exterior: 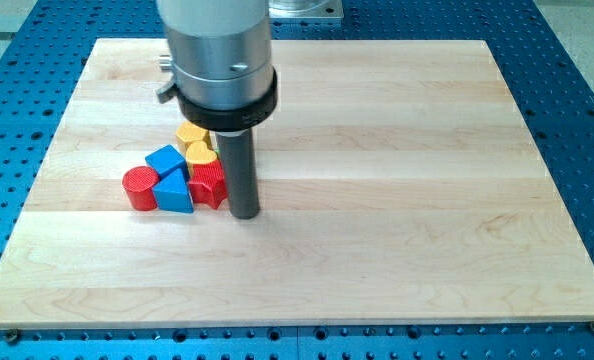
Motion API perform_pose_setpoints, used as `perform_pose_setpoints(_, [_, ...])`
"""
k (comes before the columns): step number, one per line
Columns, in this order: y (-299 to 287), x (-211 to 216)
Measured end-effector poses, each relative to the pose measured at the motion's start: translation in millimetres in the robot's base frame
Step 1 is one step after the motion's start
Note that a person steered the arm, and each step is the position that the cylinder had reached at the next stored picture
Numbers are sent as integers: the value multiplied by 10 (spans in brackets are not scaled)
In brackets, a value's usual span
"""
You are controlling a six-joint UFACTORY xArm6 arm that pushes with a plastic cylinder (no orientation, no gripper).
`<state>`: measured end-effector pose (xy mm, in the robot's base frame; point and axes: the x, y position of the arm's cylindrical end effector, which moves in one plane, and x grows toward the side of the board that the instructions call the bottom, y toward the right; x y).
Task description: Move the green star into the heart
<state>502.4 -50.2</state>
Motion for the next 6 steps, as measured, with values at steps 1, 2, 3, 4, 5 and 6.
perform_pose_setpoints(1, [195,-271])
perform_pose_setpoints(2, [223,-564])
perform_pose_setpoints(3, [215,-564])
perform_pose_setpoints(4, [145,-564])
perform_pose_setpoints(5, [20,-562])
perform_pose_setpoints(6, [76,-579])
